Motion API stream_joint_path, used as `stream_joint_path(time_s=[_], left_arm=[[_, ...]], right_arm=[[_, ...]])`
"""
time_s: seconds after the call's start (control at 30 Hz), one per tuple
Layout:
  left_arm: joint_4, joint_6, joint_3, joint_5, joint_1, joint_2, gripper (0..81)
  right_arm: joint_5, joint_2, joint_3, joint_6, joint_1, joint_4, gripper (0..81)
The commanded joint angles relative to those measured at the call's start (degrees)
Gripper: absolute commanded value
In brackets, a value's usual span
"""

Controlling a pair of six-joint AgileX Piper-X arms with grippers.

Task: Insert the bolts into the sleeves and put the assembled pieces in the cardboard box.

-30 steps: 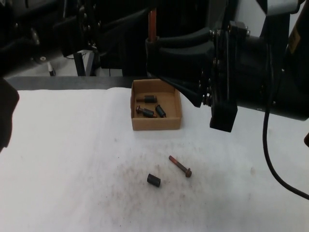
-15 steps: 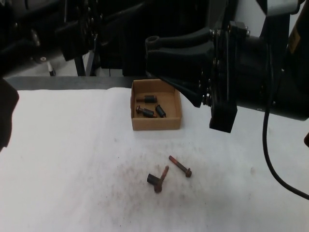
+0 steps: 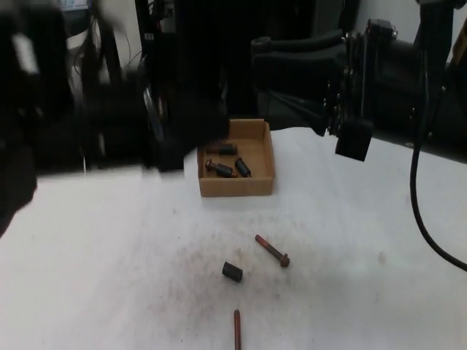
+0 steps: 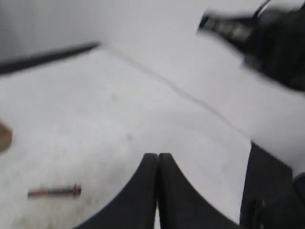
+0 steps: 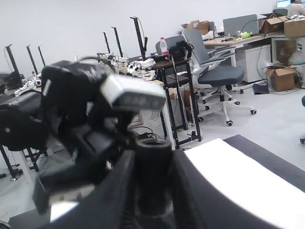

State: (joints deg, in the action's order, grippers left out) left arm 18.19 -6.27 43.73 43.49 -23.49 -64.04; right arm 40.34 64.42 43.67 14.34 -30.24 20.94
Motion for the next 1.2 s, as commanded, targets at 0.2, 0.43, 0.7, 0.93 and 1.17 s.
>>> stream_joint_path(time_s=[0.2,0.43,0.7,0.93,1.17], left_arm=[[20.7,-1.6,0.2,1.3,-2.4,-7.0,1.1],[16.7,-20.0,0.2,-7.1,-7.1,-13.9,27.9],[15.9,-28.6,0.3,-17.7,-11.6,-22.6,36.1],[8.5,-34.2,0.3,-19.8,-13.6,-28.6,36.1],[3.4,-36.3,0.6,-22.1,-13.6,-30.7,36.1]], right_arm=[[0.7,-0.2,0.8,0.2,0.8,0.3,0.6],[0.7,-0.2,0.8,0.2,0.8,0.3,0.6],[0.8,-0.2,0.8,0.2,0.8,0.3,0.6],[1.9,-0.8,0.8,0.2,0.8,0.3,0.6],[2.0,-2.7,0.8,0.2,0.8,0.3,0.6]])
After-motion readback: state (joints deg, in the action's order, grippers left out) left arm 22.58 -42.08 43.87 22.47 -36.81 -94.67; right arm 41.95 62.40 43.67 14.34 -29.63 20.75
